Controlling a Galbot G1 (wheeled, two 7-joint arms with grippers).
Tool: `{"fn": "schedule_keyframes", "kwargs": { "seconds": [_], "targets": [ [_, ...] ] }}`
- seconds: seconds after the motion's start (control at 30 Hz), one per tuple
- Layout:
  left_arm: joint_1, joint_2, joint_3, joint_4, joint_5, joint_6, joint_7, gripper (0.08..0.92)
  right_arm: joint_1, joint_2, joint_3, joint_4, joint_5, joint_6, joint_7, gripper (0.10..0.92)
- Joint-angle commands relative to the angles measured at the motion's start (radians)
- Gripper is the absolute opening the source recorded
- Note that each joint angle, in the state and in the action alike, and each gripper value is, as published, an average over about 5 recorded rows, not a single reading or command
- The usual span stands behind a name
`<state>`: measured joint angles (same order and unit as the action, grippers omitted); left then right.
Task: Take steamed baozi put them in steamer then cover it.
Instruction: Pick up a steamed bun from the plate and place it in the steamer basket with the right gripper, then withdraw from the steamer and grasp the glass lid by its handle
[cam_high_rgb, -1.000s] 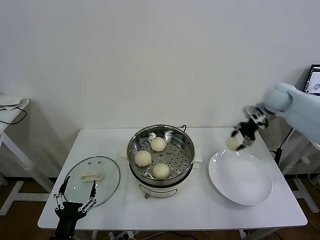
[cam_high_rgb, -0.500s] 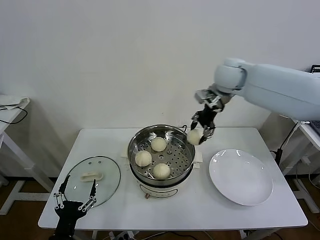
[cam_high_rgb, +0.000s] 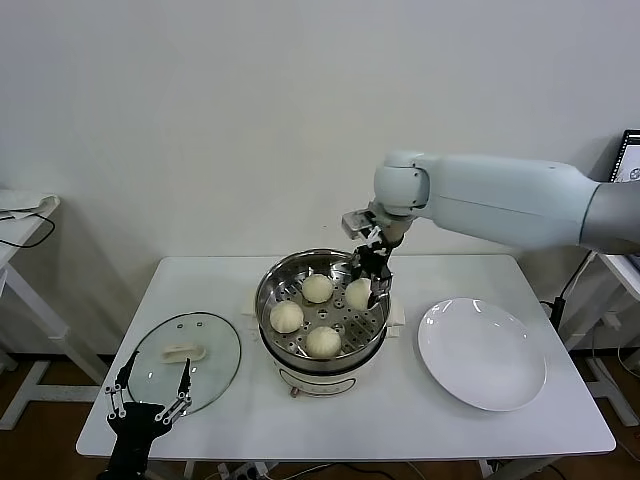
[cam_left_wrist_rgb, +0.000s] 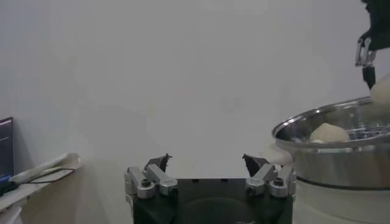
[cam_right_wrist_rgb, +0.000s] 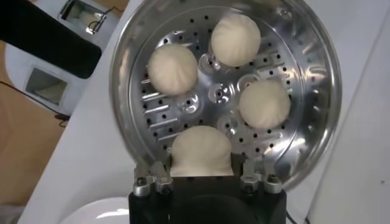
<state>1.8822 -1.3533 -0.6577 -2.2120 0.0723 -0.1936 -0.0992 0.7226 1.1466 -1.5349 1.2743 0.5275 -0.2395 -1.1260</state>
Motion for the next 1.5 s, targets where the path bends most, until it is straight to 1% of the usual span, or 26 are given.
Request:
{"fn": "schedule_keyframes", "kwargs": {
  "seconds": [0.03, 0.37, 0.53, 0.7, 0.77, 0.93, 1.0, 1.07, 1.1, 1.13, 1.17, 1.23, 1.3, 1.37, 1.5],
  "targets": [
    [0.002, -0.001, -0.005, 0.001, 0.000, -0.003, -0.001, 0.823, -0.049, 0.042, -0.017, -0.033, -0.008, -0.014, 0.037, 0.645],
    [0.001, -0.004, -0.009, 0.004, 0.000, -0.006, -0.002, 0.823, -0.074, 0.045, -0.014, -0.041, -0.042, -0.017, 0.036, 0.676],
    [0.001, -0.005, -0.010, 0.005, 0.000, -0.006, -0.002, 0.823, -0.088, 0.043, -0.003, -0.039, -0.043, -0.020, 0.054, 0.721],
    [-0.001, -0.005, -0.015, 0.004, 0.000, -0.006, -0.003, 0.823, -0.086, 0.020, 0.022, -0.013, -0.044, -0.020, 0.072, 0.799],
    [-0.002, -0.004, -0.017, 0.004, 0.001, -0.006, -0.003, 0.823, -0.075, -0.005, 0.038, 0.015, -0.045, -0.017, 0.076, 0.817],
    [-0.011, 0.000, -0.017, 0.006, 0.010, -0.005, -0.004, 0.823, -0.037, -0.123, 0.115, 0.117, -0.043, 0.012, 0.092, 0.822],
    [-0.022, 0.001, -0.018, 0.007, 0.030, -0.008, -0.006, 0.823, -0.040, -0.194, 0.182, 0.150, -0.040, 0.064, 0.140, 0.823],
    [-0.037, 0.003, -0.020, 0.011, 0.060, -0.012, -0.011, 0.823, -0.058, -0.262, 0.248, 0.172, -0.034, 0.135, 0.234, 0.823],
    [-0.049, 0.004, -0.021, 0.013, 0.081, -0.014, -0.014, 0.823, -0.074, -0.302, 0.281, 0.182, -0.029, 0.181, 0.338, 0.823],
    [-0.059, 0.005, -0.022, 0.016, 0.102, -0.016, -0.017, 0.823, -0.092, -0.335, 0.304, 0.193, -0.019, 0.220, 0.451, 0.823],
    [-0.071, 0.006, -0.023, 0.019, 0.126, -0.018, -0.020, 0.823, -0.117, -0.369, 0.326, 0.206, -0.008, 0.256, 0.595, 0.823],
    [-0.097, 0.010, -0.023, 0.024, 0.171, -0.017, -0.026, 0.823, -0.195, -0.438, 0.385, 0.238, 0.017, 0.311, 0.925, 0.823],
    [-0.122, 0.015, -0.022, 0.027, 0.211, -0.011, -0.032, 0.823, -0.314, -0.495, 0.492, 0.270, 0.028, 0.331, 1.153, 0.823],
    [-0.146, 0.019, -0.020, 0.028, 0.250, 0.000, -0.039, 0.823, -0.490, -0.547, 0.656, 0.295, 0.022, 0.334, 1.279, 0.823],
    [-0.192, 0.026, -0.011, 0.043, 0.334, 0.024, -0.067, 0.823, -0.913, -0.601, 1.075, 0.323, -0.005, 0.352, 1.407, 0.823]
  ]
}}
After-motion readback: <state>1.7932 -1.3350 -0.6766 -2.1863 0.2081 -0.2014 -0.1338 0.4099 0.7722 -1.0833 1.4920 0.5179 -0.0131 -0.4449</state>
